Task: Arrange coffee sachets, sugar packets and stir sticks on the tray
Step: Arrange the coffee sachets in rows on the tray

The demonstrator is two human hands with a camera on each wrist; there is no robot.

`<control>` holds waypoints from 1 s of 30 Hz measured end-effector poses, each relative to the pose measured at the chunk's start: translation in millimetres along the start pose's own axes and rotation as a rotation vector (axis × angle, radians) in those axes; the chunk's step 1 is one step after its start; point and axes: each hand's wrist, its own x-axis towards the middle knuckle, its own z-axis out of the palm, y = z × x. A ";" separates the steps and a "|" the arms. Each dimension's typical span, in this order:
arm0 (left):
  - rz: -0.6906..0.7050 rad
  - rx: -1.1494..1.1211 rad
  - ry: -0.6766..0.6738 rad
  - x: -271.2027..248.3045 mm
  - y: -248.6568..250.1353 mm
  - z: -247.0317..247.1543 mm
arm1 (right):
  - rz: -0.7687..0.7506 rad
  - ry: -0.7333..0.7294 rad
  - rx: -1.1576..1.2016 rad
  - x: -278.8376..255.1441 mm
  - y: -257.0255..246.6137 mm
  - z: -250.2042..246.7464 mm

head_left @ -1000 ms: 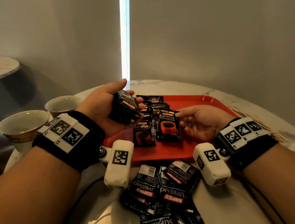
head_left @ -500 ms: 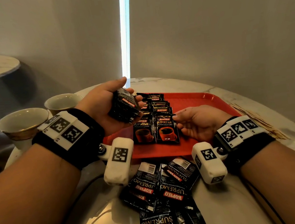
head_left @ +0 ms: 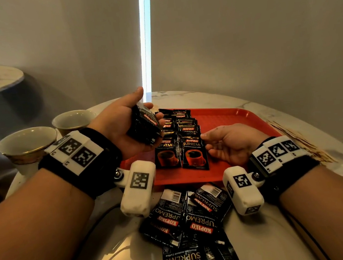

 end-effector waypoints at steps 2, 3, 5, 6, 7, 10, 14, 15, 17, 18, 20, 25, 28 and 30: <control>-0.003 -0.017 0.005 0.1 -0.1 1.1 | 0.004 -0.005 0.007 -0.4 -0.2 0.3; -0.006 -0.034 0.005 0.2 -0.4 1.5 | 0.008 -0.009 0.010 -0.9 -0.4 0.6; -0.011 -0.069 -0.008 0.7 -0.1 0.9 | 0.018 -0.014 0.012 -1.4 -0.9 1.0; -0.012 -0.083 -0.018 1.0 0.3 0.1 | 0.026 -0.018 0.013 -1.7 -1.2 1.0; -0.014 -0.093 -0.028 1.4 0.6 -1.2 | 0.033 -0.025 0.017 -1.8 -1.5 0.9; -0.007 -0.098 -0.058 0.1 1.2 -3.8 | 0.044 -0.044 0.042 -3.0 -3.3 1.2; 0.034 -0.109 -0.094 -4.2 0.6 -0.5 | 0.033 -0.005 0.067 -7.5 -12.8 -0.7; 0.047 -0.118 -0.101 -4.4 0.1 0.0 | 0.013 -0.005 0.076 -9.7 -16.1 -0.8; 0.070 -0.123 -0.119 -3.5 -0.9 1.0 | -0.061 -0.035 0.119 -15.5 -21.3 1.4; 0.078 -0.119 -0.132 -3.1 -1.4 1.6 | -0.112 -0.063 0.142 -19.5 -23.3 3.7; 0.095 -0.092 -0.162 -2.4 -2.7 3.0 | -0.230 -0.131 0.156 -29.5 -26.2 9.2; 0.100 -0.032 -0.227 -4.6 -5.2 9.1 | -0.424 -0.250 0.124 -50.4 -30.7 22.2; 0.075 -0.001 -0.236 -5.8 -6.5 9.6 | -0.481 -0.313 0.110 -54.2 -29.2 27.3; 0.064 0.007 -0.250 -6.3 -7.3 9.9 | -0.499 -0.339 0.075 -52.8 -26.9 29.2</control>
